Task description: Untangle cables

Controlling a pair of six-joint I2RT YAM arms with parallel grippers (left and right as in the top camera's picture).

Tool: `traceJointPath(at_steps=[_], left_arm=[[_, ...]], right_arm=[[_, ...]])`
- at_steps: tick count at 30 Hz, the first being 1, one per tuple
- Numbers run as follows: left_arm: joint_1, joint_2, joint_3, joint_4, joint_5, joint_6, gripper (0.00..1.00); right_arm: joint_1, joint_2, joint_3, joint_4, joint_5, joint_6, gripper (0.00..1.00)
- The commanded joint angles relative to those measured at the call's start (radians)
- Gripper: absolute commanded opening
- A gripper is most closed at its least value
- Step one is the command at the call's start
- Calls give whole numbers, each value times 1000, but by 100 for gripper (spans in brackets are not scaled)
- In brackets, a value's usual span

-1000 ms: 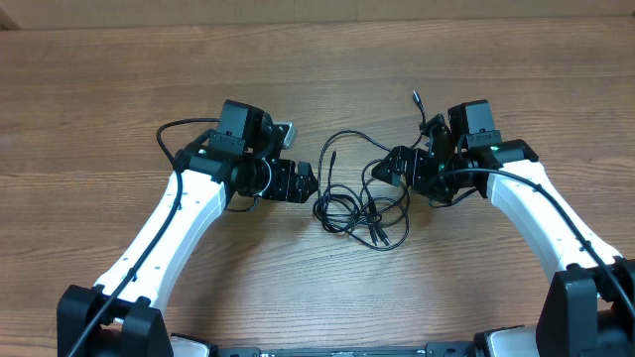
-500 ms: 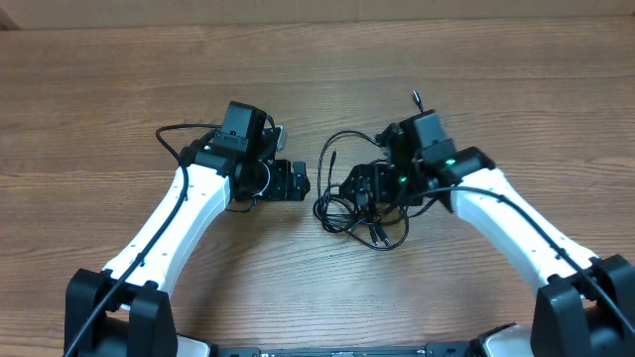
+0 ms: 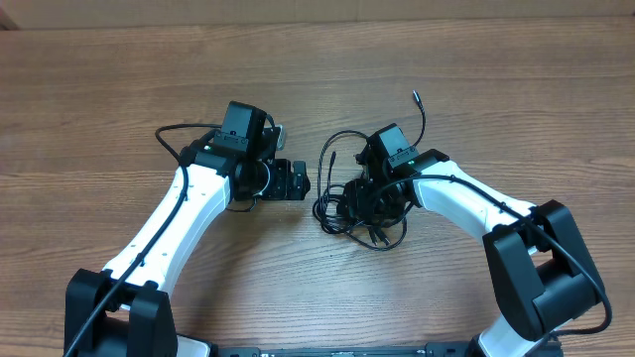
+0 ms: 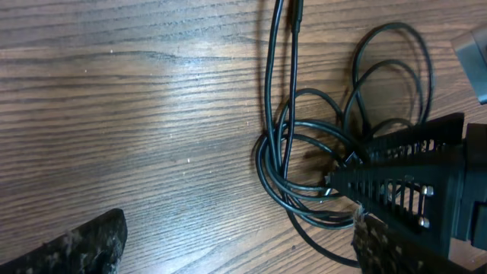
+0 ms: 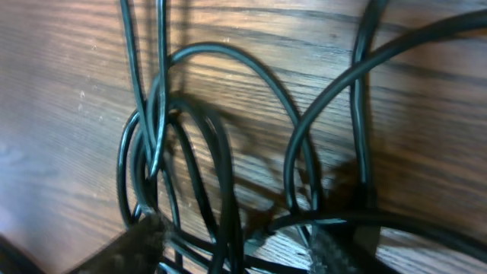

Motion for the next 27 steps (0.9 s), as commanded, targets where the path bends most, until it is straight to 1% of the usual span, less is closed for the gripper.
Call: traceJointPath(at_steps=[1,3,5,7,8,10,12,19,23,27], left_arm=[[1,5,9,11,-10,-5,95],[1,5,9,12,-10,-5,96],[1,5,9,14,-10,-6,95],[1,5,9,18,-10,-6,96],[1,5,9,19,-10,-6,96],[1,5,9,19,-10,-6,96],[1,5,9,19,-10,-5,97],[1,5,9,15,14,-6,96],[2,5,10,16,107,-6,94],[2,5,10,20,197,-6,91]], right_arm=[[2,-2,-4,4,-31,1,50],[2,-2,-4,3,-31,1,40],[2,-2,-4,0,-28,0,34],[2,-2,-4,-3,-27,-7,31],[3,-2,-4,-3,-27,-7,28],[9,-2,-4,-3,-26,-6,18],[15,-2,-4,-3,-20,-6,4],[11,-7,5,-7,-108,14,4],[-18,-43,44,-39,-111,12,4],[-46,-128,93,-62,-116,-13,4]])
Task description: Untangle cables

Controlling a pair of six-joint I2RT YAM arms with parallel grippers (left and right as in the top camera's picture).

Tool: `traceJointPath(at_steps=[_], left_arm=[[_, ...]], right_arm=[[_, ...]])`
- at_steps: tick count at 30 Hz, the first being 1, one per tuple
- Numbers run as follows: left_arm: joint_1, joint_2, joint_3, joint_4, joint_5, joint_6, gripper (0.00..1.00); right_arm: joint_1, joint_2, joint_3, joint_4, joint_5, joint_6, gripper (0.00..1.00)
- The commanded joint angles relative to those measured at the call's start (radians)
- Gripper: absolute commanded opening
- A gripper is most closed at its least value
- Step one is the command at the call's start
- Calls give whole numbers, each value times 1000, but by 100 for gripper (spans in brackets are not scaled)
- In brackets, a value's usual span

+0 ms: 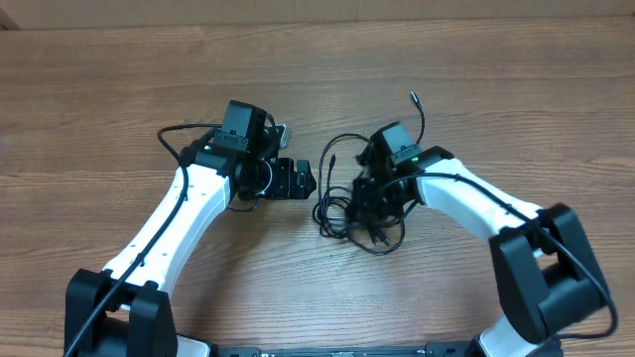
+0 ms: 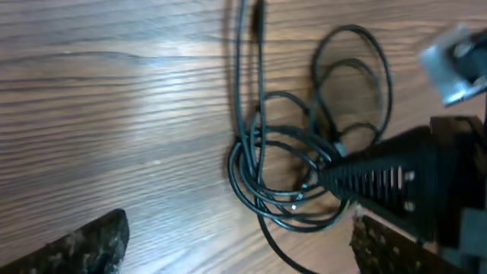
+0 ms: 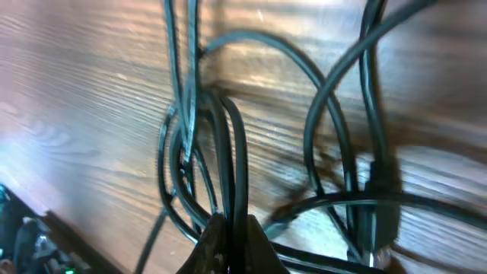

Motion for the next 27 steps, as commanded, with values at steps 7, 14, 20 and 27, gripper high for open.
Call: traceJointPath(at_steps=[7,14,20,27], left_arm=[[2,5,10,42,234,-5,90],[2,5,10,128,348,44,90],[7,5,10,248,541,44,80],[6,5,10,305,632,44,39]], right_arm=[[-30,-264,113,-6,-45,-23,4],[-53,-393,114,-6,-134,2,4],[-89,-452,114,-1,-175,6,4],[-97,-452,114,10,-193,28,4]])
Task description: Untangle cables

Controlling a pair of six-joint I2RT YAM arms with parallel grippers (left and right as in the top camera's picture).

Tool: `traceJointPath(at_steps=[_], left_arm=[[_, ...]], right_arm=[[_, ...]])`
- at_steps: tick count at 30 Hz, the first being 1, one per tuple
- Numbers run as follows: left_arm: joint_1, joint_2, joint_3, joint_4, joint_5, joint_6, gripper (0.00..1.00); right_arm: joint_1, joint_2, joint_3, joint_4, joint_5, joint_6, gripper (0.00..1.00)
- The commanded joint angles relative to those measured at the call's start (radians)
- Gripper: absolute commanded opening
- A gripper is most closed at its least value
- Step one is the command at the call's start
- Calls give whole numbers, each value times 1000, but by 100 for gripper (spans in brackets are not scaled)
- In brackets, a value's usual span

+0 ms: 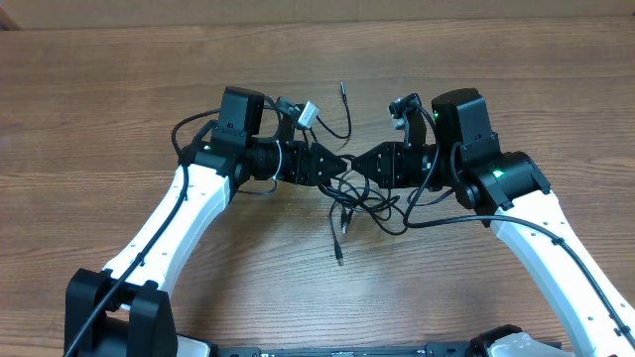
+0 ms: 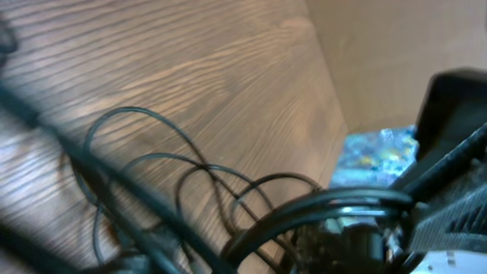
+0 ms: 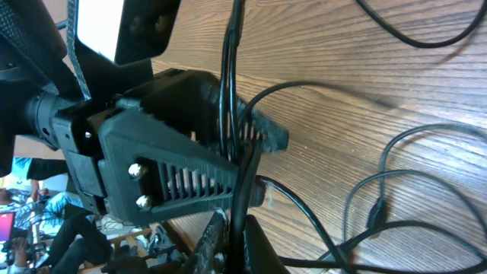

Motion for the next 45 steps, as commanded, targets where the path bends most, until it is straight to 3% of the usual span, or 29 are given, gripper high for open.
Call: traceJointPath(at_steps=[1,4,11,12,15,17,19,26,33,37,45], left_arm=[[5,4,10,6,105,10,33],[5,4,10,6,112,10,6],[6,4,10,5,129,8,4],[7,4,10,5,124,-3,4],[6,4,10,-6,26,-114,4],[6,4,10,-31,-67,-209,4],[6,5,10,-55,-145,-290,4],[6,4,10,-101,-268,-441,4],[-27,5,10,-100,-234,-578,4],[-49,5,10,-100,-206,-624,4],[-54,5,10,-63,-95,-647,4]], right_arm=[[-7,-21,28,21,-32,25,4],[-7,-21,28,31,-32,25,4],[-7,-21,28,-21,101,25,7],[-7,-21,28,-39,134,29,14],[-7,-21,28,-111,225,28,55],[-7,-21,28,-138,243,26,71],[-6,-22,28,-151,207,1,79],[-3,-22,28,-153,-8,-237,82],[71,-22,27,-140,0,-505,79],[91,-20,26,-140,113,-509,74],[91,6,25,-145,145,-509,63]])
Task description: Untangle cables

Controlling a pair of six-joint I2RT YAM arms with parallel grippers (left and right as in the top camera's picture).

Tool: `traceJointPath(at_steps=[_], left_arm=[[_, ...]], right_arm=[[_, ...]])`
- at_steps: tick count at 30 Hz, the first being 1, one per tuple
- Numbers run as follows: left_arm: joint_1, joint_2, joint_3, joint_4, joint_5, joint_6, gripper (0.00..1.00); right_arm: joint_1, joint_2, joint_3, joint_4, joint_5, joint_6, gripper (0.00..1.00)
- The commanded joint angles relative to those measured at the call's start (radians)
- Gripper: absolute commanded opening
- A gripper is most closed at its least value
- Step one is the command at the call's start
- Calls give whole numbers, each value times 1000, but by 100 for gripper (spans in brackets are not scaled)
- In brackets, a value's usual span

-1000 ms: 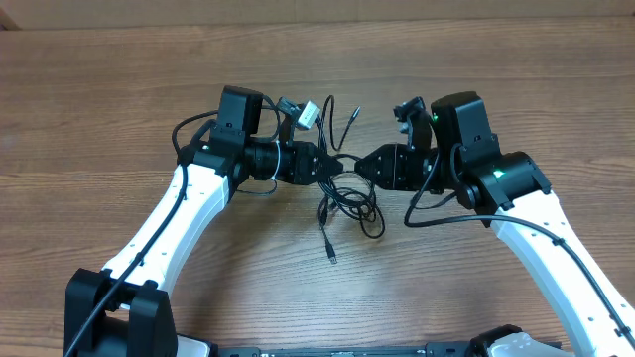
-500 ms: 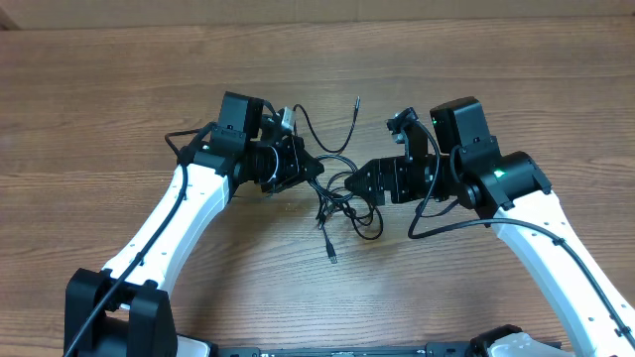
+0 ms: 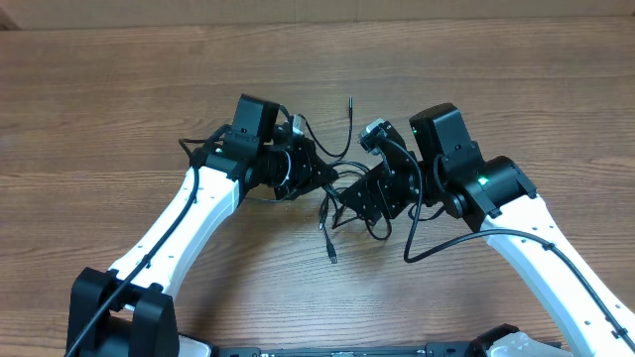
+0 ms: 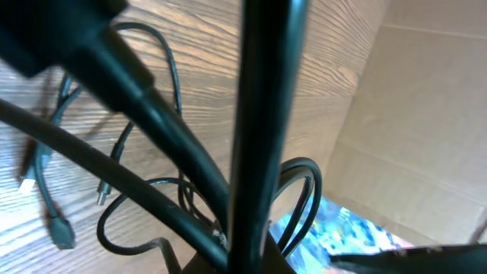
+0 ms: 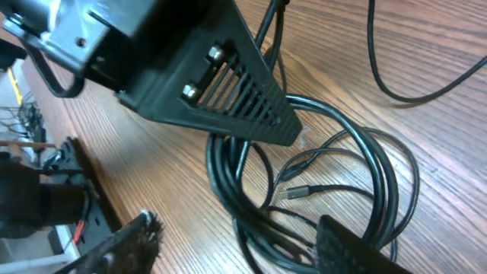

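Black cables form a tangle (image 3: 342,203) in the middle of the wooden table. My left gripper (image 3: 316,177) is shut on a few strands (image 4: 259,114), which fill the left wrist view and run up out of its jaws (image 4: 247,257). Facing it from the right, my right gripper (image 3: 359,201) is open. In the right wrist view its fingers (image 5: 125,243) stand wide apart over the coiled bundle (image 5: 221,164), with nothing pinched between them. The left gripper's ribbed finger (image 5: 228,91) lies just beyond the bundle.
One loose cable end (image 3: 349,100) points toward the far side of the table (image 3: 119,89). A plug end (image 3: 332,258) trails toward the near side. A cardboard wall (image 4: 426,114) stands beyond the table.
My right gripper was shut on cable strands and is now open over the bundle. Both grippers have shifted slightly; the left one still holds its strands.
First both grippers were open, the right one down in the tangle, the left beside it. Then the right was shut on strands. Later both were lifted tip to tip with cables between them. Now only the left holds cable.
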Motion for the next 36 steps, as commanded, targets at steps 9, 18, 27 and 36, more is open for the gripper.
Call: traceJointPath(at_steps=[9,18,27,36], left_arm=[[-2,3,10,31,112,-86,4],[-2,3,10,40,179,-108,4],[-2,3,10,56,180,-144,4],[14,4,10,55,159,20,36]], right_arm=[[3,64,24,-2,-26,-26,57],[3,65,24,-3,-26,-39,19],[3,65,24,-6,-70,-14,4],[2,65,24,-3,133,151,4]])
